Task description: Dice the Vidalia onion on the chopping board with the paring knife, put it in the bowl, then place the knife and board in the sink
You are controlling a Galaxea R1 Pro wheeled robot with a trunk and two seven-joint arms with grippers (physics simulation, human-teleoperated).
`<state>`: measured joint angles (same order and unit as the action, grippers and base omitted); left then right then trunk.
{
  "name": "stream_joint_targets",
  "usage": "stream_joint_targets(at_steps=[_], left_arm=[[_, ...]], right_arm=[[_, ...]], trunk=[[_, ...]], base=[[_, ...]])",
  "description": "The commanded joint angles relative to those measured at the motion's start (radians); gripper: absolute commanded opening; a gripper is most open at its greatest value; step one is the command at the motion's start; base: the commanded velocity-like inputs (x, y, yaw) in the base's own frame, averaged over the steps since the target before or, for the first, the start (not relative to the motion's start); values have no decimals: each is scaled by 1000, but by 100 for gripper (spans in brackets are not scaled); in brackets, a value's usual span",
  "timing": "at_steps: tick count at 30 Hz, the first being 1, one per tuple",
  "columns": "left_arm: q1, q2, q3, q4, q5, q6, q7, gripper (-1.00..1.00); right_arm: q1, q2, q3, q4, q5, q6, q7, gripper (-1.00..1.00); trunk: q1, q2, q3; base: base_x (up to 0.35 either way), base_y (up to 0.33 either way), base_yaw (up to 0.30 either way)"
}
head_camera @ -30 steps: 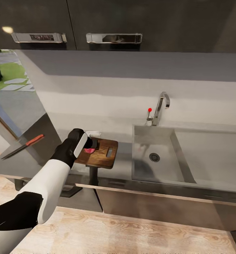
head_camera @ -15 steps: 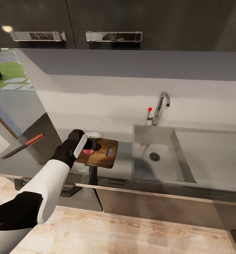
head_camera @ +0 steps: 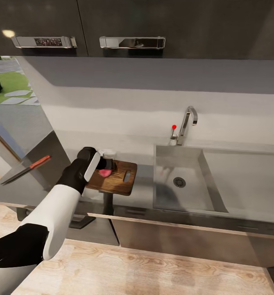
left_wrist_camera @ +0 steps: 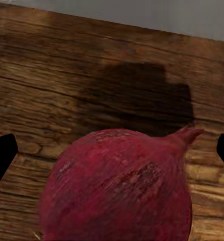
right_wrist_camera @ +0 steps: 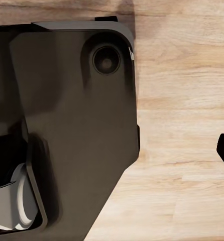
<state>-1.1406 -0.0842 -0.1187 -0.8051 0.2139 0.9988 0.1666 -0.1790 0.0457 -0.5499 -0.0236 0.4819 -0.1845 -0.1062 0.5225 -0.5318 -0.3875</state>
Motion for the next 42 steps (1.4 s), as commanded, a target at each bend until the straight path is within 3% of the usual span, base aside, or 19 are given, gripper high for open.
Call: stream_joint_targets(at_steps=[1, 7, 11, 36, 42], left_arm=[[-1, 1, -1, -43, 10, 5, 11, 100], [-1, 13, -3, -232, 10, 7, 11, 100], [-1, 20, -4, -298, 11, 7, 11, 100], [-1, 24, -4, -282, 12, 8, 11, 100], [-1, 23, -4, -211, 12, 6, 11, 100]], right_arm=[[-1, 0, -7, 1, 11, -3, -4, 100], [-1, 0, -7, 1, 11, -3, -4, 100], [-1, 0, -8, 1, 11, -3, -4, 100], [-1, -1, -8, -1, 11, -4, -4, 100], [-1, -1, -10, -1, 11, -4, -4, 100]], trunk=[[0, -1, -1], [0, -1, -1], [0, -1, -1], [0, -1, -1], [0, -1, -1]], base=[[0, 0, 0], [0, 0, 0], [-34, 0, 0], [-318, 0, 0], [-337, 0, 0]])
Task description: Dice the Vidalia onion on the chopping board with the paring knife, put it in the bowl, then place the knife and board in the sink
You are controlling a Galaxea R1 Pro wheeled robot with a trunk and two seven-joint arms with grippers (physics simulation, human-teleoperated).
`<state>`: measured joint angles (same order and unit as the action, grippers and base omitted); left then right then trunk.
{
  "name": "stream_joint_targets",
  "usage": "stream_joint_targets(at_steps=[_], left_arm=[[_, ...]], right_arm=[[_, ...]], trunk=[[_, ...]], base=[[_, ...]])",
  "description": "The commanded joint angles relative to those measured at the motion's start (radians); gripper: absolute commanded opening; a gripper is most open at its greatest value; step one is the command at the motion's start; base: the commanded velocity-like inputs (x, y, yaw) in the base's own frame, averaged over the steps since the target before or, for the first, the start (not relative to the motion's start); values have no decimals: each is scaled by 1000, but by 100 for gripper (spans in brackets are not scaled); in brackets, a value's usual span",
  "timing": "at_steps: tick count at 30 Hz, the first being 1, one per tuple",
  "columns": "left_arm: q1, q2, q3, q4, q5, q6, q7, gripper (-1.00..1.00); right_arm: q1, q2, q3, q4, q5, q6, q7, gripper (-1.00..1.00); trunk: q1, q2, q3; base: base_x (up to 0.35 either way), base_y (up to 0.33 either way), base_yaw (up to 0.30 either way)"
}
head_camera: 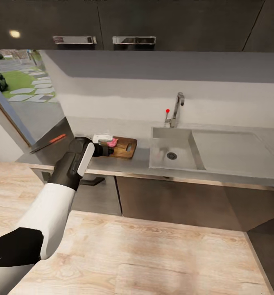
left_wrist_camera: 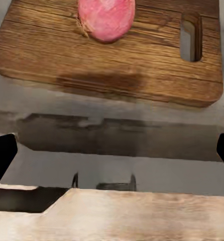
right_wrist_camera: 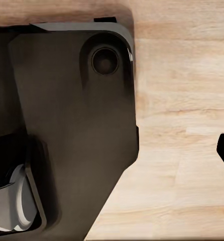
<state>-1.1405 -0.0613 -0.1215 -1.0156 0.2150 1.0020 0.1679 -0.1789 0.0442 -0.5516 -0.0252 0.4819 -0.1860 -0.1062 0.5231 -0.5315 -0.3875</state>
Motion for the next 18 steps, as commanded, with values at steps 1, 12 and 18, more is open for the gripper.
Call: stream_joint_targets(at_steps=[1, 12, 18], left_arm=[[-1, 0, -1, 17, 11, 2, 10, 100], [-1, -2, -3, 106, 11, -3, 9, 100], [0, -5, -3, 205, 11, -6, 4, 100]], right_arm=[[-1, 0, -8, 1, 11, -3, -4, 100], [-1, -1, -11, -1, 11, -5, -4, 100], [-1, -3, -11, -9, 12, -11, -3, 100]], trunk=[[0, -1, -1], [0, -1, -1], [0, -1, -1]], base=[[-337, 0, 0], [-337, 0, 0], [-264, 0, 0]])
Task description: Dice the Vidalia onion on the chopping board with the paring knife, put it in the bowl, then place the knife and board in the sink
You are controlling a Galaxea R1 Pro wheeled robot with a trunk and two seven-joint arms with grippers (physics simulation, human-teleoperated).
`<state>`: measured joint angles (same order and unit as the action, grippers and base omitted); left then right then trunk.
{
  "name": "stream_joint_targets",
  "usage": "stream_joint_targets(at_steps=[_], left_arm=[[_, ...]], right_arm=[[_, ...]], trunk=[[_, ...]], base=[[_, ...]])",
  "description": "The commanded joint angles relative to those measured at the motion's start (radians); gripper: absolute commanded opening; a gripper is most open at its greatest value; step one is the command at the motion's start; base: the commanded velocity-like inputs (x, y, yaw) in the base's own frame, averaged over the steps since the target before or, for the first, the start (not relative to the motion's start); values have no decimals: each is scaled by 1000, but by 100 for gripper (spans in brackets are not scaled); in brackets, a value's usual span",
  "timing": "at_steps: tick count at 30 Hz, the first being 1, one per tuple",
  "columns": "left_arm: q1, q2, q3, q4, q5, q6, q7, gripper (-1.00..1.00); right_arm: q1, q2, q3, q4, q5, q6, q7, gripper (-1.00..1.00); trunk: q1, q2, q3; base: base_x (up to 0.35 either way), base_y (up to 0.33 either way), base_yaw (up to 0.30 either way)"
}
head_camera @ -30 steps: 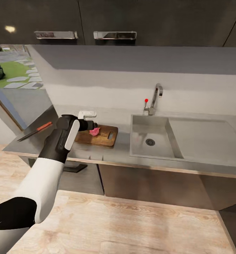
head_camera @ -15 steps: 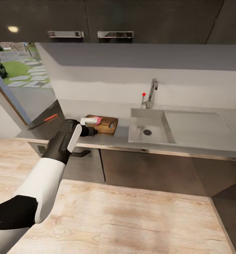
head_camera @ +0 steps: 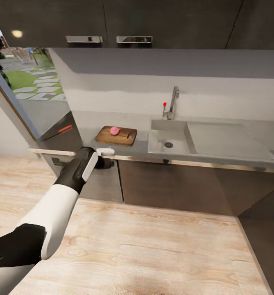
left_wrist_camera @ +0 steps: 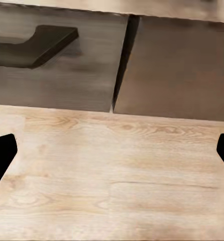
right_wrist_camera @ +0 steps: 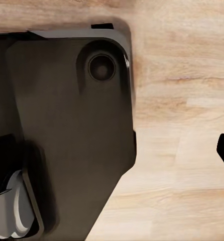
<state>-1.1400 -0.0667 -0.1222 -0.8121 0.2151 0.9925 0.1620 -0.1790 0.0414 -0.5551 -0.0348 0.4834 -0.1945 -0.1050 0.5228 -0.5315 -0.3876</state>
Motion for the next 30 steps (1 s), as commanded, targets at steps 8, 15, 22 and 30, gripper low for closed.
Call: stream_joint_targets(at_steps=[8, 15, 22, 30], left_arm=[[0, -14, -6, 258, 10, -180, 7, 100], [3, -26, -8, 657, 10, -534, 6, 100], [28, -29, -7, 876, 12, -820, 3, 100], [246, -21, -7, 893, 12, -961, 0, 100]], right_arm=[[-1, -3, -9, -13, 12, -7, -2, 100], [-1, -19, -9, -65, 11, -8, -2, 100], [-1, -21, -11, -134, 11, -47, -3, 100], [-1, -19, -9, -266, 10, -98, -4, 100]], trunk=[[0, -1, -1], [0, -1, -1], [0, -1, -1], [0, -1, -1]], base=[[-29, 0, 0], [0, 0, 0], [0, 0, 0], [0, 0, 0]])
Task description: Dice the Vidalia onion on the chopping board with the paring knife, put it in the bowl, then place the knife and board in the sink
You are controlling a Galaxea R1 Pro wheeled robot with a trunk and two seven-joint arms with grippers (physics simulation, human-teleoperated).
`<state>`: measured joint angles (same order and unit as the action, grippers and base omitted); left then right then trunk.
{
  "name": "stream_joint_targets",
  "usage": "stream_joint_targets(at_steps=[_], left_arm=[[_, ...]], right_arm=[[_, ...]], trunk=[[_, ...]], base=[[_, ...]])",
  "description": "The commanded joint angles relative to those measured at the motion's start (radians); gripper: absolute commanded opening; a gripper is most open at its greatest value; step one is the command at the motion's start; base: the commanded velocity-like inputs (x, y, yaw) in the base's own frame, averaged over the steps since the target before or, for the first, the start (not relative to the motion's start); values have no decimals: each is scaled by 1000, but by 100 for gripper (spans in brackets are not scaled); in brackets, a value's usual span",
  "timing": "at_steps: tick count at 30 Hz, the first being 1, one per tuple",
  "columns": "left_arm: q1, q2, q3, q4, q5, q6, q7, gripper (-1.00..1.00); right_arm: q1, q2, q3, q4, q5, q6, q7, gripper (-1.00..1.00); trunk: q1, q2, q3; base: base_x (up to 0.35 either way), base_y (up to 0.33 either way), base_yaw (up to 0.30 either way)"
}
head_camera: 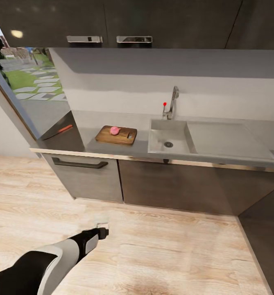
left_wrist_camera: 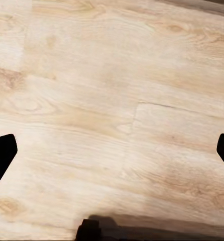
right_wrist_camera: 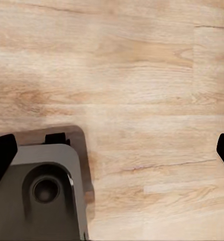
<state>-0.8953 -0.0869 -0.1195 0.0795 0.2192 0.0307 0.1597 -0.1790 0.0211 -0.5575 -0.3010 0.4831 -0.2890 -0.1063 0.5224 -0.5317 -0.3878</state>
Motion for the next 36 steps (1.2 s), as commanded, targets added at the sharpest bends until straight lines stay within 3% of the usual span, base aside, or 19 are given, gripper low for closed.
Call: stream_joint_targets(at_steps=[1, 5, 9, 11, 12, 17, 21, 23, 28, 36], left_arm=[[18, 1, -9, 2, 8, -12, 0, 100], [117, 12, -9, 3, 8, -120, -32, 100], [216, 20, -9, 3, 9, -368, -78, 100], [288, 32, -9, 4, 9, -562, -90, 100], [297, 42, -9, 4, 9, -582, -90, 100], [309, 62, -9, 4, 10, -606, -77, 100], [312, 58, -9, 3, 11, -593, -11, 100], [313, 51, -9, 3, 11, -553, 48, 100], [315, 41, -9, 3, 11, -526, 80, 100], [324, 31, -9, 4, 11, -523, 77, 100]], right_arm=[[-1, 1, -6, -6, 11, -1, -2, 100], [-4, 1, -6, -25, 11, 10, -1, 100], [-6, 1, -4, -60, 11, 18, 4, 100], [-6, 2, -3, -101, 11, 18, 37, 100], [-7, 3, -2, -107, 11, 16, 48, 100], [-7, 8, 0, -114, 11, 3, 63, 100], [-7, 14, 3, -112, 10, -38, 67, 100], [-7, 21, 2, -107, 11, -68, 68, 100], [-7, 22, 1, -104, 10, -79, 68, 100], [-7, 23, 2, -103, 11, -78, 67, 100]], trunk=[[0, -1, -1], [0, -1, -1], [0, -1, -1], [0, -1, -1], [0, -1, -1], [0, -1, -1], [0, -1, -1], [0, -1, -1], [0, -1, -1], [0, -1, -1]], base=[[0, 0, 0], [0, 0, 0], [0, 0, 0], [0, 0, 0], [0, 0, 0], [0, 0, 0], [0, 0, 0], [0, 0, 0], [0, 0, 0], [0, 0, 0]])
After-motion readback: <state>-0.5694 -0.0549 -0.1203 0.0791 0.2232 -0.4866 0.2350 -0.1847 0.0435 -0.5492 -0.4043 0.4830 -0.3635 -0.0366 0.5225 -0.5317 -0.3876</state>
